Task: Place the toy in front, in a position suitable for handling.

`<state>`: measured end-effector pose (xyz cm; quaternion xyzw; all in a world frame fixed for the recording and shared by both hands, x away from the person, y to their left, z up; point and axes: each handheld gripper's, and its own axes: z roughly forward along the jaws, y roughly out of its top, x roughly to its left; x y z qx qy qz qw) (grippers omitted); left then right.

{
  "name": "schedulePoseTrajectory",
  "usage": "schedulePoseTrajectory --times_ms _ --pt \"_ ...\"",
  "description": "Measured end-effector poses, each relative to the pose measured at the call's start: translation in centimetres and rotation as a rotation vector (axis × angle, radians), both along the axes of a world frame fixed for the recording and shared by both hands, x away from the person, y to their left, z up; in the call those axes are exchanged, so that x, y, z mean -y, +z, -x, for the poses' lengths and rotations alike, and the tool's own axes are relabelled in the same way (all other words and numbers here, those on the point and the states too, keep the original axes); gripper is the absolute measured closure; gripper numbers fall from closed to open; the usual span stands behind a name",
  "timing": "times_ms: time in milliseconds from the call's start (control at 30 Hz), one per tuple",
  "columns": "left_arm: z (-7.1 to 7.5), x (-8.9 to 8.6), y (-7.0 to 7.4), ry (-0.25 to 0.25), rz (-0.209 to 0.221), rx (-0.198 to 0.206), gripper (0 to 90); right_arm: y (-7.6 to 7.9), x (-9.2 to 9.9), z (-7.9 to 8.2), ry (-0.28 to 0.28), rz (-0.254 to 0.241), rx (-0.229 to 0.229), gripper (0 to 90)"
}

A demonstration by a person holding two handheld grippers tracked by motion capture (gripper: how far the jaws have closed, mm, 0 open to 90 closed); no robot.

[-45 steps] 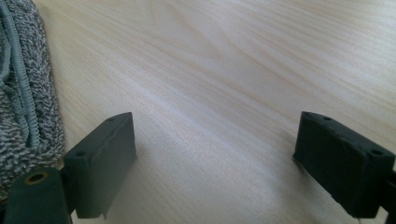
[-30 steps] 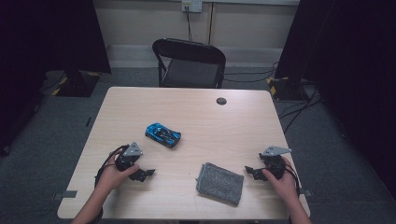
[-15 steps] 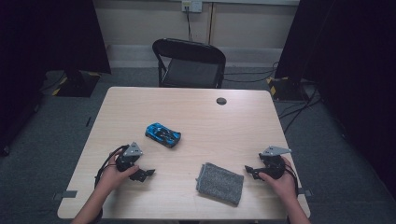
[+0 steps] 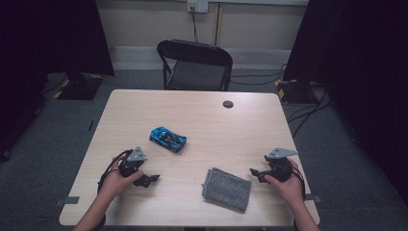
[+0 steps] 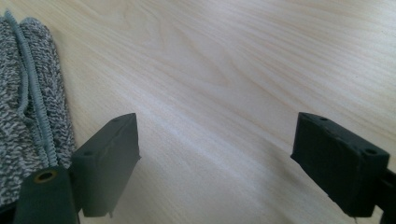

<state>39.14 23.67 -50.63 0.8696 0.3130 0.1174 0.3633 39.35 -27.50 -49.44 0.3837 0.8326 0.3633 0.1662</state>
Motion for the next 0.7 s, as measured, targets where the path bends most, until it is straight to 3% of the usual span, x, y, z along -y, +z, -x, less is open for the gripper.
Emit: schedulePoseTrajectory --times_ms 67,100,167,200,267,367,567,700 --pt "-0.1 -0.2 0.1 0.024 0.017 0.015 4.6 0.0 -0.1 0.1 0.005 0.004 0.003 14.0" --pt "-0.5 -0.4 0.4 0.059 0.033 0.015 21.5 0.1 -0.1 0.2 0.014 0.003 0.006 14.0" --pt "-0.9 -0.4 0.8 0.073 0.041 0.022 22.2 0.2 -0.1 0.2 0.016 0.001 0.008 14.0" --pt "-1.1 -0.4 1.1 0.061 0.050 0.026 16.1 0.3 -0.2 0.2 0.020 -0.006 0.012 14.0" --pt "-1.5 -0.2 1.4 0.047 0.069 0.026 16.6 0.3 -0.2 0.2 0.022 -0.011 0.014 14.0" --pt "-2.2 0.4 1.8 0.028 0.039 0.054 16.8 0.2 -0.3 0.2 0.031 -0.009 0.011 14.0" --pt "-3.9 1.6 2.4 0.047 0.066 0.071 16.8 0.1 -0.4 0.2 0.039 -0.011 0.005 14.0" --pt "-4.3 2.2 2.7 0.030 0.053 0.089 16.8 0.1 -0.6 0.3 0.047 -0.003 0.004 14.0"
